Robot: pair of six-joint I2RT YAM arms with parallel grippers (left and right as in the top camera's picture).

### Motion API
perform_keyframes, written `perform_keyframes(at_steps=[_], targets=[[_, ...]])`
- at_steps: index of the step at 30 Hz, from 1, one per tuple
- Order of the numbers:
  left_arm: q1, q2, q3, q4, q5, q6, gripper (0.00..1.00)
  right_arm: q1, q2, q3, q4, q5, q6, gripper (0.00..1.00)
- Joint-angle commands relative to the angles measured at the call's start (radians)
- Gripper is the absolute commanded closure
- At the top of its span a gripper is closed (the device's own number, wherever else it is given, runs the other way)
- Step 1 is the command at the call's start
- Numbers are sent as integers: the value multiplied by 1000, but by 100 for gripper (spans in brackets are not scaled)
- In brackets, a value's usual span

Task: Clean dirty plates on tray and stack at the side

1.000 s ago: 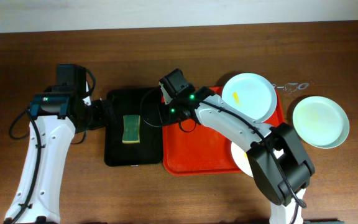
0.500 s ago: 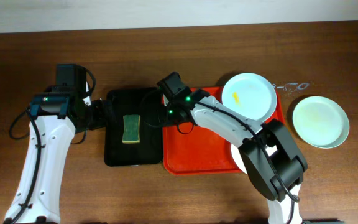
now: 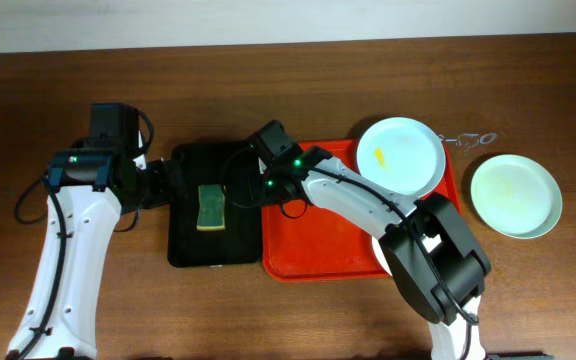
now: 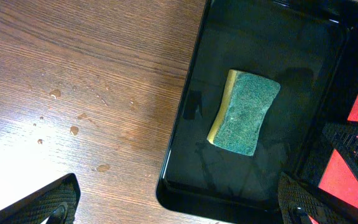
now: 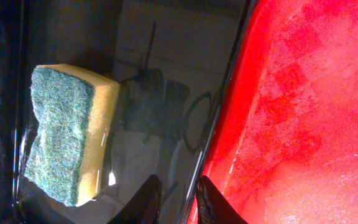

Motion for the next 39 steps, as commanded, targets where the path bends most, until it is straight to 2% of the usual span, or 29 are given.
perform_keyframes(at_steps=[1, 8, 25, 39], targets=[[3, -13, 17, -1, 7, -13, 1, 11, 11, 0, 0, 19, 6, 78], [3, -13, 17, -1, 7, -13, 1, 23, 11, 0, 3, 19, 6, 87], [3, -13, 17, -1, 7, -13, 1, 35, 11, 0, 25, 19, 10, 86], [3, -13, 17, -1, 7, -13, 1, 61, 11, 0, 26, 13, 89, 88]])
